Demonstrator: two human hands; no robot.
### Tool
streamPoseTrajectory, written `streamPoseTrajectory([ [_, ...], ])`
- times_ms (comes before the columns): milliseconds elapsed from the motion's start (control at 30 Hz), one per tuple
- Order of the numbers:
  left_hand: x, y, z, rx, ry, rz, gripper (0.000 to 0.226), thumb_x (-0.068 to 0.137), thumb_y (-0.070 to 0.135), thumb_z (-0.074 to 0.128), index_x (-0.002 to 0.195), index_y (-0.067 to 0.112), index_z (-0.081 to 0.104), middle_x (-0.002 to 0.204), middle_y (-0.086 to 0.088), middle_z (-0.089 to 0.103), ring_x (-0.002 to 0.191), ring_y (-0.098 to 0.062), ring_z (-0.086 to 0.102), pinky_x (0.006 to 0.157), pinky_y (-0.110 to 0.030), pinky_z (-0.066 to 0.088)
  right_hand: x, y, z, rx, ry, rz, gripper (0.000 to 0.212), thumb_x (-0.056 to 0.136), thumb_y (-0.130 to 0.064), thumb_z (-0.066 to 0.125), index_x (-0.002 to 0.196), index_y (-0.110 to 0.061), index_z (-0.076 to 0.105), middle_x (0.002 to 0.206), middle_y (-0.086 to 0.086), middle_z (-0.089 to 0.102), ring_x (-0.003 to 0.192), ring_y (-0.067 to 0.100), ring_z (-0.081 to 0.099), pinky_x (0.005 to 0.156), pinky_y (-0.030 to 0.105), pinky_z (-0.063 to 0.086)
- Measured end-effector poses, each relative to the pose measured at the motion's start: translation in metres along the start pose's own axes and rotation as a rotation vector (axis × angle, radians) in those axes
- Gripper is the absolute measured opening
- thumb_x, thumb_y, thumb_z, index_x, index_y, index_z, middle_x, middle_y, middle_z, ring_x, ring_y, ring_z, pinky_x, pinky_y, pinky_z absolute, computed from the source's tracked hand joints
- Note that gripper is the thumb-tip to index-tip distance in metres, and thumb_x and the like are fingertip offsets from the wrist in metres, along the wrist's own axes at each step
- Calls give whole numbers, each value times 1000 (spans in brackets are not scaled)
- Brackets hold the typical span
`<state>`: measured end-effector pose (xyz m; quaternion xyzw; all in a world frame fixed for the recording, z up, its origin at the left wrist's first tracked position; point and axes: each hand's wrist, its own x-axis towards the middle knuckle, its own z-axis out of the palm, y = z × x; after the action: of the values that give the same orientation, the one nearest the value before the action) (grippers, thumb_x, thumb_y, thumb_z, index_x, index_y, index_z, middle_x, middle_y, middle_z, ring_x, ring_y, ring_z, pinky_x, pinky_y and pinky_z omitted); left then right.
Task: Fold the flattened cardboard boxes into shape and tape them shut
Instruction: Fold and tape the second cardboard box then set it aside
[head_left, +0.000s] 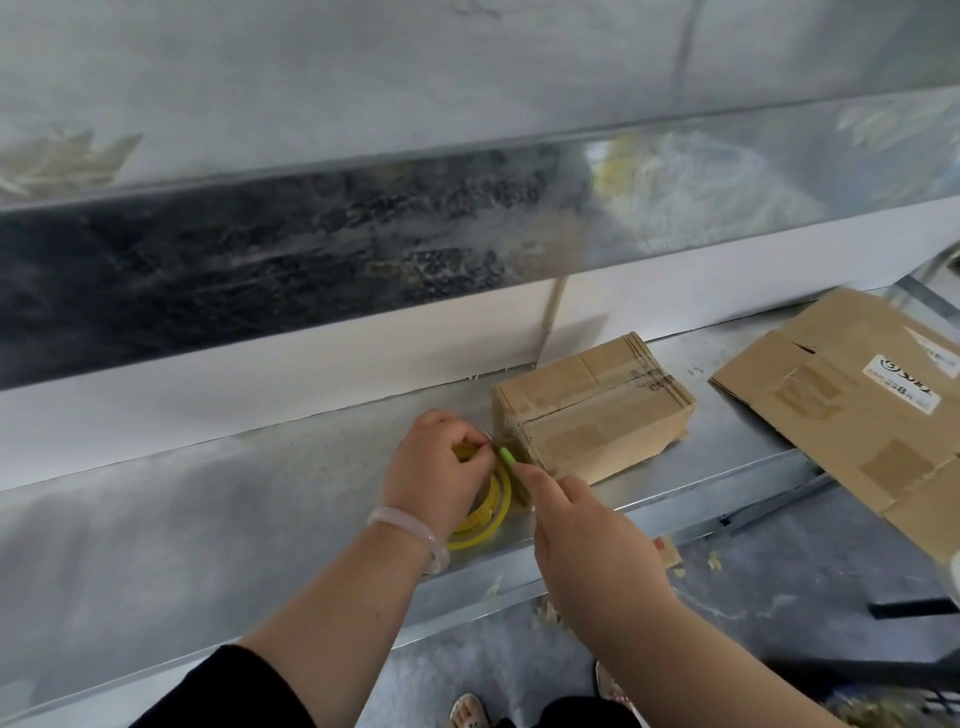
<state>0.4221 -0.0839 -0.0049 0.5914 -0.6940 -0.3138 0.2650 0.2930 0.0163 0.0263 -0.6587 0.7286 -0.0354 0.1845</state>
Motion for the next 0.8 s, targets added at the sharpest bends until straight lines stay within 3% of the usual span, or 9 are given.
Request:
streamPoseTrajectory([
  [167, 2, 3, 0, 15, -11, -32, 3, 82, 29, 69, 79, 30, 70, 102, 12, 55, 92, -4, 52, 80, -19, 40, 6, -1, 1, 6, 4, 13, 71, 99, -11, 42, 150, -40, 2, 131, -5, 44, 94, 21, 64, 75, 33, 55],
  [300, 2, 5, 1, 20, -17, -46, 3, 82, 31, 69, 81, 29, 72, 106, 12, 53, 94, -4, 50, 80, -18, 36, 2, 1, 1, -20, -17, 23, 73, 98, -9, 42, 152, -37, 2, 126, -3, 44, 91, 20, 64, 75, 33, 55],
  [433, 3, 5, 2, 25, -18, -63, 5, 82, 31, 69, 83, 28, 73, 109, 12, 52, 96, -4, 49, 82, -18, 36, 7, -1, 0, -24, -7, 4, 71, 99, -9, 40, 153, -37, 3, 134, -3, 44, 99, 23, 65, 78, 35, 54],
  [800, 3, 4, 1, -2, -13, -85, 7, 81, 30, 71, 84, 25, 75, 111, 10, 51, 99, -4, 49, 84, -18, 35, 2, 4, -4, -37, -41, 20, 76, 97, -7, 42, 153, -36, -1, 128, -2, 43, 89, 20, 60, 76, 33, 53],
])
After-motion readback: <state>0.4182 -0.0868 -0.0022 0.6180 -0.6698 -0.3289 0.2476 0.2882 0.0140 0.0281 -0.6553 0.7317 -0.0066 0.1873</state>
